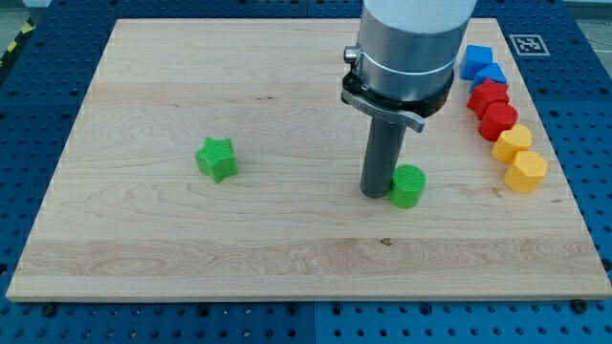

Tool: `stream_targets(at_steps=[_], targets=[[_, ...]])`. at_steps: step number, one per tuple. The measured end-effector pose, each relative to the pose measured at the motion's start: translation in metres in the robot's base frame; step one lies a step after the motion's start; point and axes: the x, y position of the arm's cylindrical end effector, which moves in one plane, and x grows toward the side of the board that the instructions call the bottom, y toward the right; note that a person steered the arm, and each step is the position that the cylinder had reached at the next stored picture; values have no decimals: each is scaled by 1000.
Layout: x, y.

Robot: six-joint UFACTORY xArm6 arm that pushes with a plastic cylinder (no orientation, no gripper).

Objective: Place the green circle at the bottom of the yellow hexagon

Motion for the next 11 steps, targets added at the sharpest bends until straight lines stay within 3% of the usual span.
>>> stream_targets(at_steps=[8, 11], targets=[[12, 98], [14, 91]])
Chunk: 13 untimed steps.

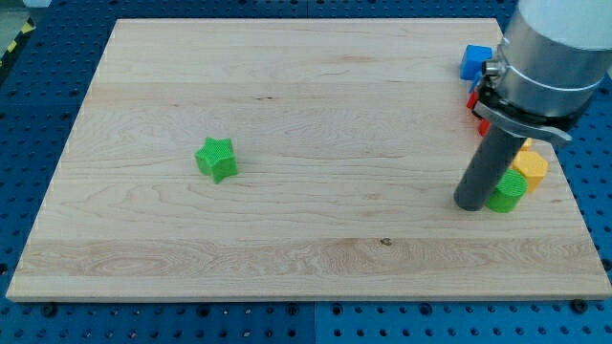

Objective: Place the green circle at the bottom of the yellow hexagon

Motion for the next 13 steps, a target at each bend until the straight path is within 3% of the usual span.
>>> stream_targets(at_steps=[3, 9, 13], targets=[[-33, 10], [24, 29], [32, 51]])
